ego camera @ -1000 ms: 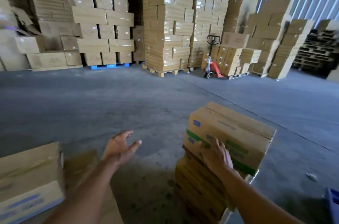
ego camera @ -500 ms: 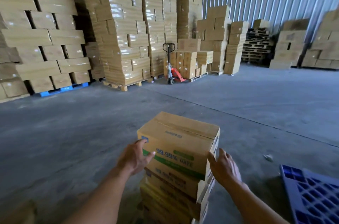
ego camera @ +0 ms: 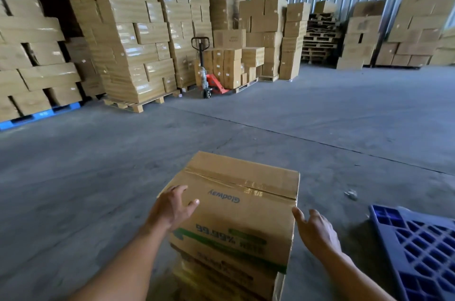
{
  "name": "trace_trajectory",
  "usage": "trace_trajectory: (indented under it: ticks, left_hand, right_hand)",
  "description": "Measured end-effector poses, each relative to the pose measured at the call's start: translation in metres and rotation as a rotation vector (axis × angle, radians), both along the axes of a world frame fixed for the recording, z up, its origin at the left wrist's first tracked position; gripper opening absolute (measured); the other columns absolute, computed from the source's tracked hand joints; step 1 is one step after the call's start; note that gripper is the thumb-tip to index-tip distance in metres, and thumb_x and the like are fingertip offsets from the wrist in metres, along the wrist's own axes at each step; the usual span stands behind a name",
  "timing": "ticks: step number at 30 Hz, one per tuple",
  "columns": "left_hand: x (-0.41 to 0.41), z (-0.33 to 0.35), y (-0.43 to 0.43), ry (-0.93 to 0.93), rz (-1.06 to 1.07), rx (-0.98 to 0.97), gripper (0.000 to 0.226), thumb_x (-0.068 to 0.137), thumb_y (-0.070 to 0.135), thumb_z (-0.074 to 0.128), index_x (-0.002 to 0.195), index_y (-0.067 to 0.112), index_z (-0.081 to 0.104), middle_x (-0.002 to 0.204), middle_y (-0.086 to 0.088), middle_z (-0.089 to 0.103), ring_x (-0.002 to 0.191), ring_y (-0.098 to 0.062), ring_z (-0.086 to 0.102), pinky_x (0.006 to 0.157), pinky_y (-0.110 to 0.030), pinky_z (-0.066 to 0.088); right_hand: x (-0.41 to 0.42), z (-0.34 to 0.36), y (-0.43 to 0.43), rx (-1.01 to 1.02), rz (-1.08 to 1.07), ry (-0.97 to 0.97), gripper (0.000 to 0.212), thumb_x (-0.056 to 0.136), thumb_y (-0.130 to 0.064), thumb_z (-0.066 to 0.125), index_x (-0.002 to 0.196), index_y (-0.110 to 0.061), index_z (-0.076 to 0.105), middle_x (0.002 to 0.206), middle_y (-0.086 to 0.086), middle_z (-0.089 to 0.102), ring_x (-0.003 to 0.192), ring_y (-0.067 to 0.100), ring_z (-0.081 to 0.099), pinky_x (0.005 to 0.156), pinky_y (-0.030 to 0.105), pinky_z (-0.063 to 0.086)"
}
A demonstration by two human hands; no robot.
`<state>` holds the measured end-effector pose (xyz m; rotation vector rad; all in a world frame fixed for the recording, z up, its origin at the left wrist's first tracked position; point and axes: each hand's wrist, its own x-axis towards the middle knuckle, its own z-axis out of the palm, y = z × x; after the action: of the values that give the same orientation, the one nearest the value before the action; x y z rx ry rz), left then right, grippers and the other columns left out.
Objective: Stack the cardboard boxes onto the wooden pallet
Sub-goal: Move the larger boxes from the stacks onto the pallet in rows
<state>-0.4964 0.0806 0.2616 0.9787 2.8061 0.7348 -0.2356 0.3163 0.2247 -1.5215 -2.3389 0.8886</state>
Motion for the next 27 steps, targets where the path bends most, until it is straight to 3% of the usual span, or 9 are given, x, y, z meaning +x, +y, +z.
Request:
trace_trajectory:
  ticks: [2, 6, 9, 11, 13, 20, 22, 25, 27]
  left_hand:
    - [-0.045, -0.018, 0.014, -0.033, 0.012, -0.023, 0.066, 0.085, 0.048, 0.068, 0.137, 0.009, 0.054, 0.140, -0.012, 0.056, 0.128, -0.027, 0.054, 0.104, -0.031, 0.040]
    - [-0.129, -0.059, 0.036, -0.083, 0.121, -0.069, 0.085, 0.081, 0.051, 0.073, 0.144, 0.003, 0.044, 0.146, -0.020, 0.048, 0.133, -0.034, 0.046, 0.110, -0.042, 0.038]
    - [-0.175, -0.088, 0.044, -0.286, 0.264, -0.095, 0.115, 0.066, 0.068, 0.076, 0.150, 0.003, 0.032, 0.151, -0.021, 0.039, 0.137, -0.038, 0.039, 0.111, -0.047, 0.036]
    - [-0.192, -0.099, 0.045, -0.534, 0.287, -0.049, 0.129, 0.052, 0.083, 0.072, 0.148, 0.003, 0.038, 0.148, -0.019, 0.045, 0.133, -0.038, 0.046, 0.109, -0.047, 0.039]
    - [-0.202, -0.103, 0.048, -0.640, 0.276, 0.023, 0.136, 0.037, 0.088, 0.067, 0.143, 0.004, 0.047, 0.141, -0.017, 0.054, 0.126, -0.037, 0.053, 0.105, -0.048, 0.044]
    - [-0.211, -0.075, 0.037, -0.645, 0.322, 0.091, 0.122, 0.055, 0.081, 0.071, 0.146, 0.005, 0.042, 0.145, -0.017, 0.050, 0.129, -0.037, 0.049, 0.104, -0.045, 0.044]
    - [-0.211, -0.061, 0.024, -0.648, 0.365, 0.165, 0.109, 0.058, 0.077, 0.074, 0.140, 0.009, 0.051, 0.135, -0.016, 0.059, 0.118, -0.036, 0.057, 0.092, -0.043, 0.053]
    - [-0.202, -0.037, -0.002, -0.683, 0.440, 0.330, 0.089, 0.055, 0.071, 0.081, 0.123, 0.016, 0.062, 0.113, -0.009, 0.067, 0.091, -0.033, 0.067, 0.062, -0.041, 0.061]
    - [-0.190, -0.025, -0.023, -0.702, 0.487, 0.429, 0.085, 0.051, 0.066, 0.084, 0.119, 0.019, 0.061, 0.111, -0.006, 0.067, 0.086, -0.034, 0.068, 0.059, -0.040, 0.060]
  right_hand:
    - [-0.027, -0.019, 0.011, -0.084, -0.052, -0.017, 0.076, 0.094, -0.070, 0.034, 0.135, -0.008, 0.051, 0.130, 0.016, 0.060, 0.114, 0.031, 0.059, 0.092, 0.042, 0.048]
    - [-0.065, -0.046, 0.019, -0.298, -0.138, -0.013, 0.075, 0.079, -0.080, 0.036, 0.107, -0.014, 0.055, 0.096, 0.005, 0.065, 0.081, 0.020, 0.066, 0.077, 0.039, 0.058]
    - [-0.083, -0.060, 0.023, -0.396, -0.304, 0.128, 0.062, 0.082, -0.073, 0.055, 0.116, -0.020, 0.051, 0.104, 0.008, 0.066, 0.087, 0.024, 0.068, 0.081, 0.044, 0.059]
    - [-0.091, -0.062, 0.028, -0.379, -0.361, 0.192, 0.056, 0.083, -0.068, 0.060, 0.116, -0.023, 0.053, 0.104, 0.006, 0.066, 0.089, 0.025, 0.067, 0.084, 0.046, 0.058]
    - [-0.097, -0.060, 0.033, -0.373, -0.377, 0.210, 0.052, 0.083, -0.066, 0.062, 0.114, -0.026, 0.053, 0.103, 0.004, 0.064, 0.091, 0.025, 0.065, 0.087, 0.046, 0.056]
    - [-0.128, -0.034, 0.056, -0.355, -0.290, 0.249, 0.049, 0.080, -0.062, 0.069, 0.111, -0.024, 0.060, 0.101, 0.004, 0.069, 0.091, 0.025, 0.068, 0.089, 0.046, 0.056]
    - [-0.142, -0.024, 0.062, -0.382, -0.221, 0.355, 0.046, 0.079, -0.054, 0.074, 0.115, -0.027, 0.060, 0.099, 0.000, 0.069, 0.089, 0.025, 0.070, 0.086, 0.046, 0.058]
    - [-0.165, -0.002, 0.067, -0.434, -0.093, 0.512, 0.053, 0.080, -0.040, 0.079, 0.127, -0.026, 0.060, 0.105, 0.001, 0.071, 0.088, 0.023, 0.070, 0.059, 0.029, 0.059]
    - [-0.178, 0.013, 0.067, -0.479, 0.011, 0.544, 0.058, 0.079, -0.044, 0.078, 0.129, -0.032, 0.054, 0.106, -0.005, 0.067, 0.088, 0.018, 0.067, 0.044, 0.021, 0.051]
